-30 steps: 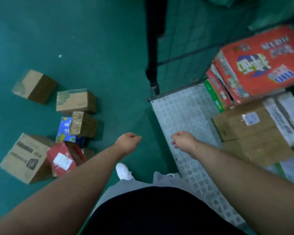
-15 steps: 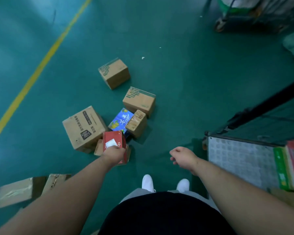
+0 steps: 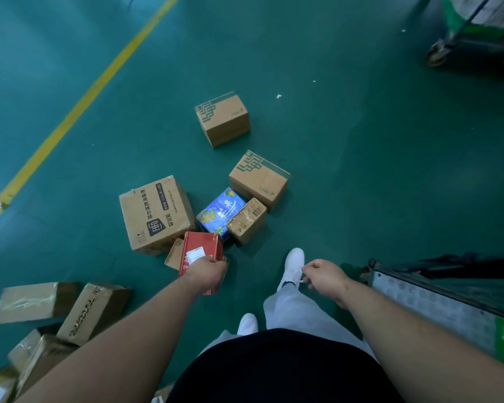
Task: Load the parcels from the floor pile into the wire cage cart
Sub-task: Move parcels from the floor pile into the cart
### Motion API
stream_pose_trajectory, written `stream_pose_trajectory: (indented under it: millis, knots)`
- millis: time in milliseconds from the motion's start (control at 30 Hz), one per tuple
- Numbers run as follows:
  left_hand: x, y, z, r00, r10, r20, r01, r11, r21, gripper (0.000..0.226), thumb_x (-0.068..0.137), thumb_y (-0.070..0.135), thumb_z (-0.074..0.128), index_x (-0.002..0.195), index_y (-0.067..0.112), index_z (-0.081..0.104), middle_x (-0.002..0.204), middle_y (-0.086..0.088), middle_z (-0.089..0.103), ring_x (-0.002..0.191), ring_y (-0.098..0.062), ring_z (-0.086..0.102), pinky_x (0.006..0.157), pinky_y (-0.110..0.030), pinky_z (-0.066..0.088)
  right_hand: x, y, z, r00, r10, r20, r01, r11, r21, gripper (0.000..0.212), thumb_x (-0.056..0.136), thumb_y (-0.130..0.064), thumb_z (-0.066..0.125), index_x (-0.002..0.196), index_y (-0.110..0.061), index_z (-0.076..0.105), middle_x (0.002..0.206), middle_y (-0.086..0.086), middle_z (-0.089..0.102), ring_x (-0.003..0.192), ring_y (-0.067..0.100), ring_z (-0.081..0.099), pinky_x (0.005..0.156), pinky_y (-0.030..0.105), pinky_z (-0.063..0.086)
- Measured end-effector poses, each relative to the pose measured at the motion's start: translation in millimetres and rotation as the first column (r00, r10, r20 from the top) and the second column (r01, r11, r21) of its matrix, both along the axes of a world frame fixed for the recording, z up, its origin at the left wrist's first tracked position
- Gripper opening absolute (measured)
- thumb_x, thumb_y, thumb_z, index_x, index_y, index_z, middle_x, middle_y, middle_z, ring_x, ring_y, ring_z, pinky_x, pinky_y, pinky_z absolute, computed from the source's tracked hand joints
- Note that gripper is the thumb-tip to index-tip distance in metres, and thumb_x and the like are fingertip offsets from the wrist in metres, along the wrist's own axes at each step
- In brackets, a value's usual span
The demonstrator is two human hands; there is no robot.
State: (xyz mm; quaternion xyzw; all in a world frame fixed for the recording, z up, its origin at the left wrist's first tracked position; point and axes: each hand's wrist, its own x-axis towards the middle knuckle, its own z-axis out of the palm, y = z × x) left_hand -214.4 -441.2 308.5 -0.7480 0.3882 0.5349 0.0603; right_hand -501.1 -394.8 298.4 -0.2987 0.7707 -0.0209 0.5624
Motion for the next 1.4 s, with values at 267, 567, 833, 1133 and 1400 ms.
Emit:
stream_pose_trajectory:
  millis: [267,567,833,1133,1400]
  knots:
    - [-65.4,-112.2,-4.1,0.986,-0.128,0.103,0.129,0.992,-0.011,0.031,0.105,0.032,0.047,0.11,0.009,0.066,0.113,-0.011,0.066,0.106,-0.029,0.061,0.089,-0.032,0.047,-78.2,-136.6,-23.6,0.999,0.046,0.023,-0.046,0.999,0.005,0.023,0.1,-0.025,0.049,0.106,-0.01,0.065,0.102,0.005,0.071,0.079,0.018,0.059,0.065,0.029,0.045]
    - [-92.1,-178.1,2.2,0.999,-0.037,-0.036,0.039,0.998,0.051,0.039,0.102,0.034,0.053,0.122,0.004,0.066,0.109,-0.01,0.069,0.098,-0.029,0.065,0.098,-0.044,0.054,-92.2,-285.3,-34.3,0.98,0.189,-0.056,-0.19,0.982,-0.005,0.022,0.098,-0.019,0.044,0.103,-0.003,0.058,0.105,0.009,0.067,0.086,0.026,0.057,0.081,0.035,0.051]
    - [-80.5,-259.6,-30.1,0.998,0.067,-0.014,-0.066,0.993,0.093,0.028,0.103,0.032,0.054,0.107,0.008,0.068,0.109,-0.009,0.07,0.101,-0.025,0.064,0.095,-0.034,0.049,-49.7,-348.9,-46.1,0.923,0.384,0.005,-0.383,0.92,0.087,0.028,0.099,-0.02,0.049,0.11,0.002,0.062,0.123,0.023,0.065,0.086,0.021,0.053,0.095,0.046,0.053]
    - [-56.9,-393.4,-137.5,0.995,0.097,-0.014,-0.092,0.974,0.206,0.022,0.091,0.039,0.059,0.089,0.018,0.065,0.096,-0.011,0.068,0.088,-0.029,0.065,0.086,-0.035,0.056,-60.4,-434.8,-140.9,0.967,0.234,-0.098,-0.207,0.952,0.228,0.023,0.1,-0.025,0.05,0.105,-0.01,0.067,0.103,0.009,0.074,0.084,0.024,0.066,0.073,0.031,0.052]
    - [-51.9,-493.6,-319.3,0.996,0.06,0.069,-0.074,0.971,0.228,0.031,0.084,0.043,0.056,0.101,0.019,0.066,0.106,-0.008,0.071,0.097,-0.032,0.068,0.09,-0.04,0.056,-46.4,-475.0,-313.0,0.933,0.36,0.02,-0.344,0.872,0.35,0.019,0.098,-0.018,0.048,0.098,-0.007,0.064,0.099,0.015,0.066,0.086,0.022,0.054,0.079,0.036,0.047]
